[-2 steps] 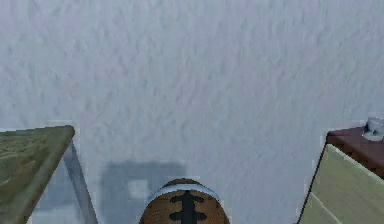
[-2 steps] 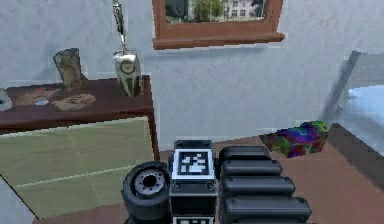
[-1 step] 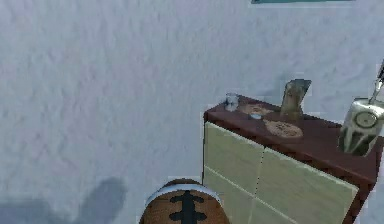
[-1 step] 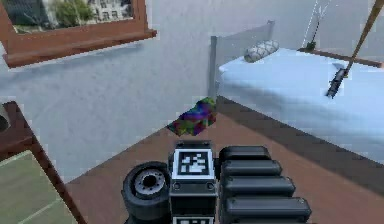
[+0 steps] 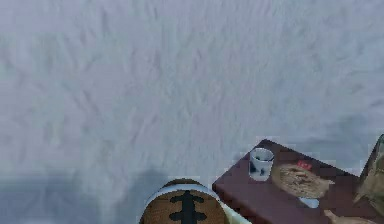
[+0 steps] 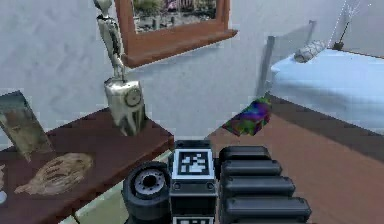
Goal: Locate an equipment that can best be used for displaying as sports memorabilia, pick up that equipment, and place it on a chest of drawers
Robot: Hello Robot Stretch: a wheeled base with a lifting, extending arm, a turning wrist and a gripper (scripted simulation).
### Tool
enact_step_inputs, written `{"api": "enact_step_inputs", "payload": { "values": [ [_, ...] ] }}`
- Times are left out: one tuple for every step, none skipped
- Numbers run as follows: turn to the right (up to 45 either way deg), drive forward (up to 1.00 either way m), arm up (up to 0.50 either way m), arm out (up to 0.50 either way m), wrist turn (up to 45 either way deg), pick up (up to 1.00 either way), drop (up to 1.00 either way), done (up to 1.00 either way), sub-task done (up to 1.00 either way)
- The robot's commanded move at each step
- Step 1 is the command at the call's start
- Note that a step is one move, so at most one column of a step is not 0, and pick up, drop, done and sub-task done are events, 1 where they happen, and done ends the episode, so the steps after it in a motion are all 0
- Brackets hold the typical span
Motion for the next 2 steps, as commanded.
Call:
{"api": "enact_step_inputs", "payload": {
  "values": [
    [-45.0,0.00,0.00,0.00,0.0,0.00,0.00,0.00,0.00],
    [-39.0,0.00,0.00,0.00,0.0,0.00,0.00,0.00,0.00]
  ]
}}
